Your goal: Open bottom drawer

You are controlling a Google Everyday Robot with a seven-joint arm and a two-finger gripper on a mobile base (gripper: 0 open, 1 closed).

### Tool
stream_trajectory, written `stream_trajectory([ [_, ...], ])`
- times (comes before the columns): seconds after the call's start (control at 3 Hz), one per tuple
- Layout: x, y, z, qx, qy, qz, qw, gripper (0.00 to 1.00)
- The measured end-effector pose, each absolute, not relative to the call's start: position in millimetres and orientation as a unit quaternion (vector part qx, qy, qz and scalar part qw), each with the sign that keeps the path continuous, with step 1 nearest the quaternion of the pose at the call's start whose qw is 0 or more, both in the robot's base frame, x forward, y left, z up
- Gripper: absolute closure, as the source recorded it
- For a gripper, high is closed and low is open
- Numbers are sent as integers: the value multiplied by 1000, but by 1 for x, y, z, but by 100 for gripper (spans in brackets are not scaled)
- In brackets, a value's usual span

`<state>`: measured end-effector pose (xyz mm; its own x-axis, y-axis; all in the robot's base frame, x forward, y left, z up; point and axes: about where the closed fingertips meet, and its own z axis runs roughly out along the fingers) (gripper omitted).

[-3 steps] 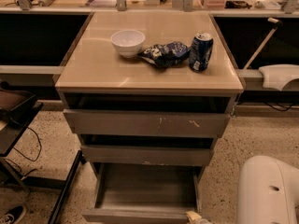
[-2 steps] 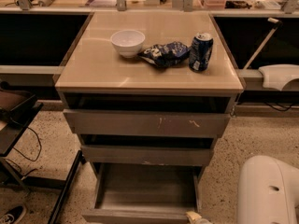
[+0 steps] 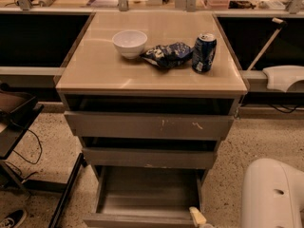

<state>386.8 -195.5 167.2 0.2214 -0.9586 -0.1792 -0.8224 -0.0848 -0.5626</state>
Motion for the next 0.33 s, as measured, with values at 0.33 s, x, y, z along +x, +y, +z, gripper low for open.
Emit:
stream_trajectory([
  [0.33,387,-196,167,-727,613,-119,287,0],
])
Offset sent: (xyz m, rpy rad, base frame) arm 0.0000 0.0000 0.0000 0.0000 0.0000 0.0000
